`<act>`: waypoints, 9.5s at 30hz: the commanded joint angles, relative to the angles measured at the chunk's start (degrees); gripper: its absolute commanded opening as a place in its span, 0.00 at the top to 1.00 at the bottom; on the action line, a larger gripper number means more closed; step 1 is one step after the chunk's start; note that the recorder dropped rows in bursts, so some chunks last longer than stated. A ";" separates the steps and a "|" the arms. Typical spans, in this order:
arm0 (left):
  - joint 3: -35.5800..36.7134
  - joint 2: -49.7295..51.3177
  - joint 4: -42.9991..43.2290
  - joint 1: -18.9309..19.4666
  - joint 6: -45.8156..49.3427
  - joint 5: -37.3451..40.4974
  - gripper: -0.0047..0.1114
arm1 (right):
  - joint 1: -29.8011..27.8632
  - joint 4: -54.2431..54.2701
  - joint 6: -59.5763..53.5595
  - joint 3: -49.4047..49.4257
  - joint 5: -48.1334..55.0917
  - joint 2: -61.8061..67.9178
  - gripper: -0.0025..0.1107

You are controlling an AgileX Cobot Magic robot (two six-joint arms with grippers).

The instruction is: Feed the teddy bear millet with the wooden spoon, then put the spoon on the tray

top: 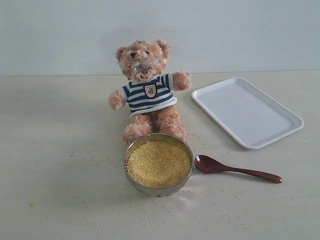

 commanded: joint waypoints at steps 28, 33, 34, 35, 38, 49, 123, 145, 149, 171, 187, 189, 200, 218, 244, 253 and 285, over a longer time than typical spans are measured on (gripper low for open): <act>-0.08 -0.11 -45.97 -0.33 -6.25 -11.34 0.92 | -0.21 -0.33 0.00 -0.02 -0.46 -0.23 0.98; -0.08 -0.11 -51.47 -0.33 -6.15 -9.55 0.92 | -0.21 -0.33 0.00 -0.02 -0.46 -0.23 0.98; -0.08 -0.11 -52.12 -0.33 -6.15 -9.55 0.92 | -0.21 -0.33 0.00 -0.02 -0.46 -0.23 0.98; -0.08 -0.11 -54.82 -0.33 -6.15 -8.91 0.92 | -0.21 -0.33 0.00 -0.02 -0.46 -0.23 0.98; -0.08 -0.11 -58.94 -0.44 0.21 -3.46 0.92 | -0.21 -0.33 0.00 -0.02 -0.46 -0.23 0.98; -11.18 15.82 -85.16 -0.44 41.90 -2.43 0.78 | -0.21 -0.33 0.00 -0.02 -0.46 -0.23 0.98; -70.57 120.19 -103.64 -3.26 92.90 13.09 0.16 | -0.21 -0.33 0.00 -0.02 -0.46 -0.23 0.98; -71.91 124.53 -106.15 -3.26 93.06 19.73 0.16 | -0.21 -0.55 0.00 -0.02 -0.48 -0.23 0.98; -73.66 125.24 -106.15 -3.26 92.90 20.63 0.16 | -0.21 -0.55 0.00 -0.02 -0.48 -0.23 0.98; -74.09 126.53 -106.53 -3.35 88.54 21.53 0.06 | -0.21 -0.55 0.00 -0.02 -0.48 -0.23 0.98; -76.83 127.68 -106.53 -3.35 90.54 20.39 0.06 | -0.21 -0.55 0.00 -0.02 -0.48 -0.23 0.98; -77.34 128.44 -106.53 -3.35 90.54 21.02 0.06 | -0.21 -0.55 0.00 -0.02 -0.48 -0.23 0.98; -82.02 131.84 -106.53 -5.97 90.54 19.40 0.06 | -0.21 -0.55 0.00 -0.02 -0.48 -0.23 0.98; -86.10 133.61 -106.53 -7.99 90.30 16.52 0.06 | -0.21 -0.55 0.00 -0.02 -0.48 -0.23 0.98; -89.46 137.16 -106.53 -9.29 89.80 16.08 0.08 | -0.21 -0.55 0.00 -0.02 -0.48 -0.23 0.98; -89.46 133.50 -93.86 -6.01 80.57 20.51 0.91 | -0.21 -0.55 0.00 -0.02 -0.48 -0.23 0.98; -89.46 120.38 -86.54 13.73 67.36 49.03 0.92 | -0.21 -0.55 0.00 -0.02 -0.48 -0.23 0.98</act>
